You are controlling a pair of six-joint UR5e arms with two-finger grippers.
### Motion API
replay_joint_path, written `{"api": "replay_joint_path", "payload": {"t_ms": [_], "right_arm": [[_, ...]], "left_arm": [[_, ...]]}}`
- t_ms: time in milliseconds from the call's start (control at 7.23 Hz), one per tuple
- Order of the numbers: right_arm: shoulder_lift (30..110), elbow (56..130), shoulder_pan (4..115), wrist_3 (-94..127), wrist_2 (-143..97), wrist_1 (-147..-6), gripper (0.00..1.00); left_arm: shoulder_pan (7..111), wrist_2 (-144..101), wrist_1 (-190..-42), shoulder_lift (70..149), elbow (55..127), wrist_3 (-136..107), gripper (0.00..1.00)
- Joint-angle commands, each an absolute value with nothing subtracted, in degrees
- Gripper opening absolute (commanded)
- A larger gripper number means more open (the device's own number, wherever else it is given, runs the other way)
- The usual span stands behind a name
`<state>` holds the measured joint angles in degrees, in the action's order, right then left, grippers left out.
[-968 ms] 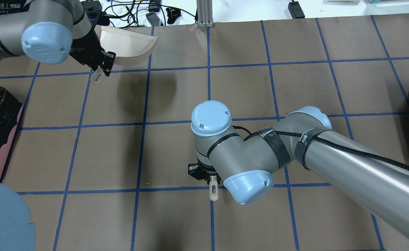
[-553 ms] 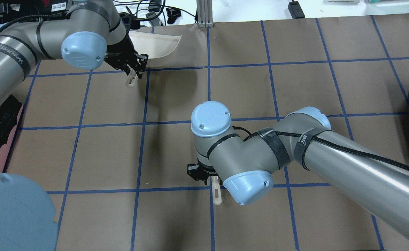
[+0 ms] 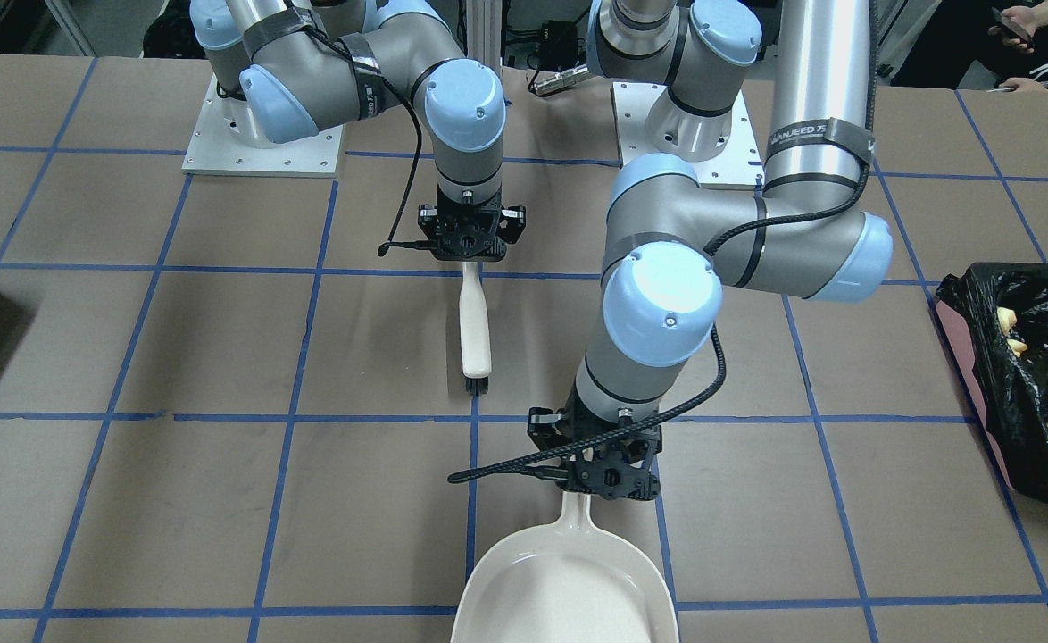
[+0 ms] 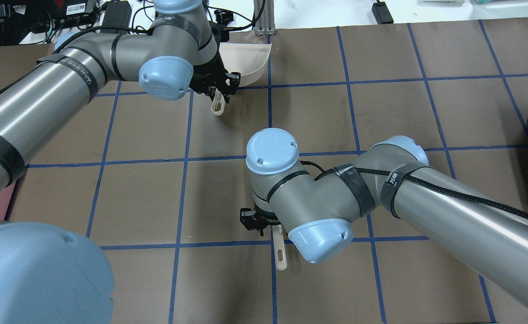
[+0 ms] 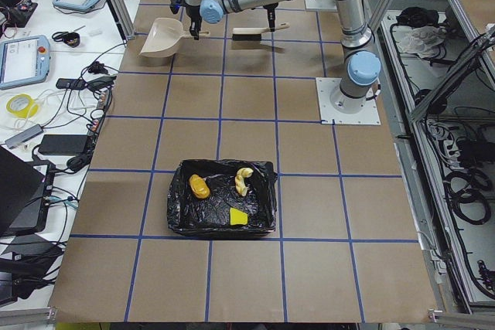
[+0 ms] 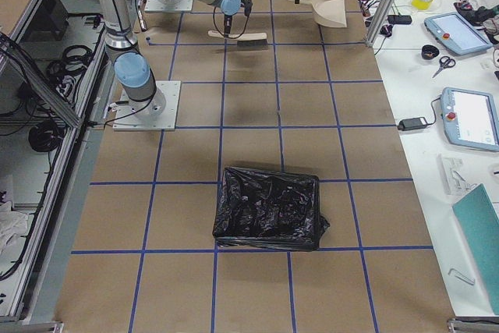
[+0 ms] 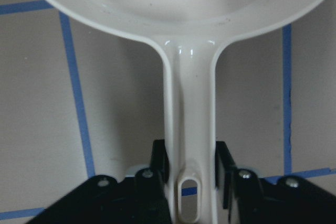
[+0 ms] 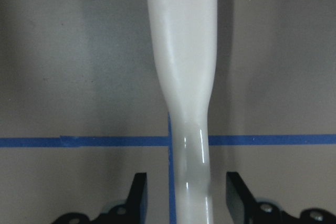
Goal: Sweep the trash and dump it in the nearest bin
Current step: 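Lower the dustpan onto the table while right gripper brings the brush beside it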
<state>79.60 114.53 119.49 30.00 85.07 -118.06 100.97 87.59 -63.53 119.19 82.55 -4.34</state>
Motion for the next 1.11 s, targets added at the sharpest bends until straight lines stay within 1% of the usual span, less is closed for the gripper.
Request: {"api": "replay_joint_path", "payload": {"t_ms": [0, 138, 553, 968], "right_arm": [[82.3, 113.1, 118.5, 30.1, 85.6, -117.7, 0.82], [83.7, 111.7, 117.5, 29.6, 86.0, -117.6, 0.89], [85.3, 109.7, 113.6, 25.6, 86.0, -117.3, 1.00], [89.6, 106.5, 109.1, 22.1, 86.3, -109.4, 1.00]], "left_arm": [[105.3, 87.5, -62.7, 122.0, 81.8, -9.5, 0.00], [106.4, 87.5, -62.7, 123.3, 81.8, -10.6, 0.00], [108.8, 87.2, -63.4, 123.7, 82.2, -11.8, 0.00], [109.8, 86.7, -67.1, 122.9, 82.4, -13.3, 0.00]]}}
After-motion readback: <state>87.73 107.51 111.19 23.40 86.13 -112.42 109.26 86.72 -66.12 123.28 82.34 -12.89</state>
